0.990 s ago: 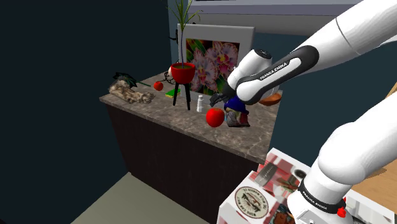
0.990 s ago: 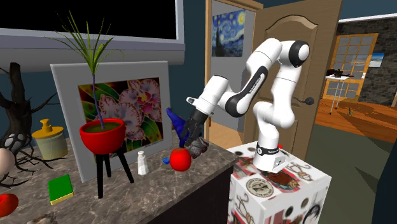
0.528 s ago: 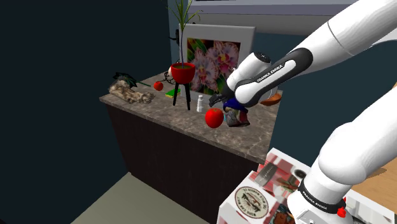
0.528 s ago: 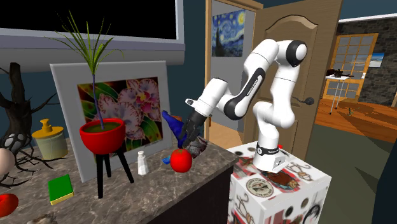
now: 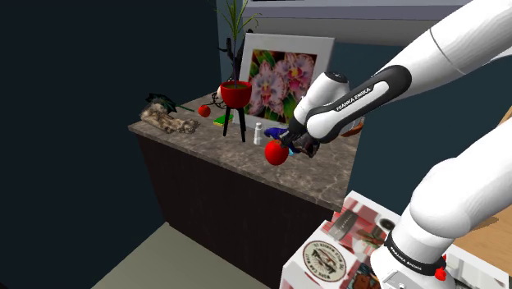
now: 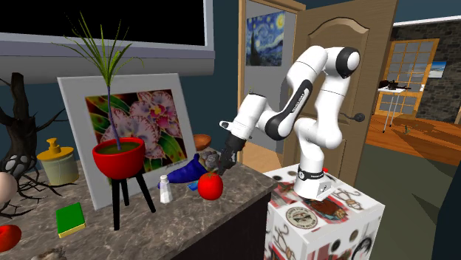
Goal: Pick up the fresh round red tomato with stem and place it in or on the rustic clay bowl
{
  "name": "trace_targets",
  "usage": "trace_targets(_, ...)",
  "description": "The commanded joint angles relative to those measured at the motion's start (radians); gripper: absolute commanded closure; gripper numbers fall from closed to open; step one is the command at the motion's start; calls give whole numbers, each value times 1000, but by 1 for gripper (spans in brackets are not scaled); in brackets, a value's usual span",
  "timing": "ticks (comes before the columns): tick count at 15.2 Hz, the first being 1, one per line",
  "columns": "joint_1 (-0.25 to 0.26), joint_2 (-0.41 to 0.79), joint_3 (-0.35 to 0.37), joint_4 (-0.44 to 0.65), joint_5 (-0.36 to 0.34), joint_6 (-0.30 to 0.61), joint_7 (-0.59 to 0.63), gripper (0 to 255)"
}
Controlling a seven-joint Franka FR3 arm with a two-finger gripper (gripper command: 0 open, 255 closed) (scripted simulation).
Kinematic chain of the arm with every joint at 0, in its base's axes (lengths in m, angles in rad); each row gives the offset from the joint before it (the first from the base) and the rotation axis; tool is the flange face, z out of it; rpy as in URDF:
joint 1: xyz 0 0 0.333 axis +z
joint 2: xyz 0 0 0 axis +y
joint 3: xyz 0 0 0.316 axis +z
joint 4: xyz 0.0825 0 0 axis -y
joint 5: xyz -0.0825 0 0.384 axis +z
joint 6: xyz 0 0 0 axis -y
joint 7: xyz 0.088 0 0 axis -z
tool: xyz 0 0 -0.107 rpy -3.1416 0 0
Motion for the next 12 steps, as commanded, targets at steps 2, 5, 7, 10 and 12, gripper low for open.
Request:
trace_targets(2,-1,-1,2,1,-1,-7,3,255)
trace_targets(5,-1,-1,2,1,-1,-6,2,0)
trace_targets(7,264,-59,-345,11,446,-56,-77,0)
trace_targets(10,139,-64,-200,31,156,-108,-262,0)
trace_targets(12,171,-62,-248,50,112,-131,-386,0)
